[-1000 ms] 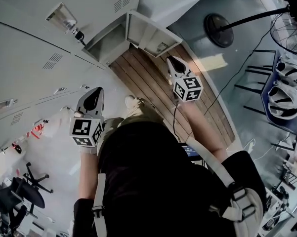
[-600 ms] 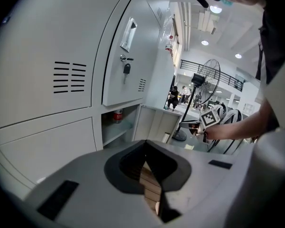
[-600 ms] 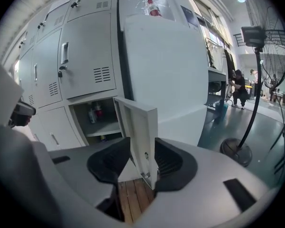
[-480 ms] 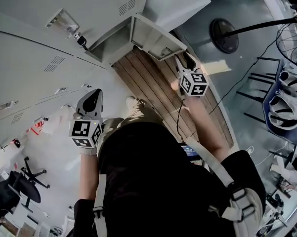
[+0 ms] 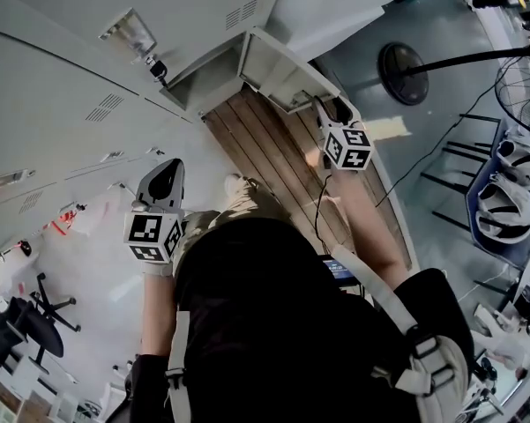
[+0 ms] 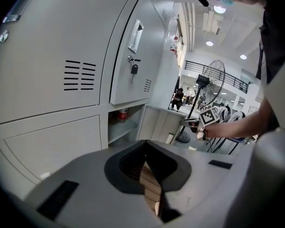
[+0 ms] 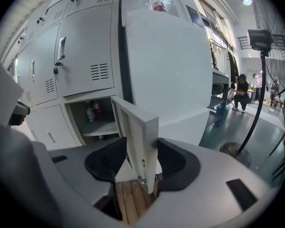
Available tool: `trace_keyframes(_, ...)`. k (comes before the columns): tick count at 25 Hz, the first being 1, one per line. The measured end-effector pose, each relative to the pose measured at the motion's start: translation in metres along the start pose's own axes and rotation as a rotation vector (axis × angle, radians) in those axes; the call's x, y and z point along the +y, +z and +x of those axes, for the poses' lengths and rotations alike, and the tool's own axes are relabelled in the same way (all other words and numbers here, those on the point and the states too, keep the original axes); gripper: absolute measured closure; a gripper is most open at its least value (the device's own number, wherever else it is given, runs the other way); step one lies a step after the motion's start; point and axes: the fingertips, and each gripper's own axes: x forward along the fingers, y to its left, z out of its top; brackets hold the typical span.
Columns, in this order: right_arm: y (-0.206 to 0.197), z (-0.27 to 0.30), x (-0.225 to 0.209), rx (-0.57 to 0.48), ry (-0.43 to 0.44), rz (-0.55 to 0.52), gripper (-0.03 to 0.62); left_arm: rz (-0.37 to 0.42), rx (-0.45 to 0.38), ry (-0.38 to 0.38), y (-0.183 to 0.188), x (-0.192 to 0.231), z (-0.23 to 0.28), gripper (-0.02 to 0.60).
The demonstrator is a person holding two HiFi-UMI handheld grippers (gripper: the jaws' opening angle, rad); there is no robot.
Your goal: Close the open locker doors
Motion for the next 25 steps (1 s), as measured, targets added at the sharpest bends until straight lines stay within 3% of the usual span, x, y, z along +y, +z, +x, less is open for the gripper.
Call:
trace_keyframes(13,-0.011,-0.013,0.027,0.024,0.01,-0.012,0.393,-0.018,-0.01,0.003,-0.011,0.006,-0.019,0.574)
trace_keyframes(25,-0.024,-0.028,0.077,0.037,0.029,-0.015,0.396,-0.027,-0.011,-0.001,-0.025,0.023,-0.055,0.574)
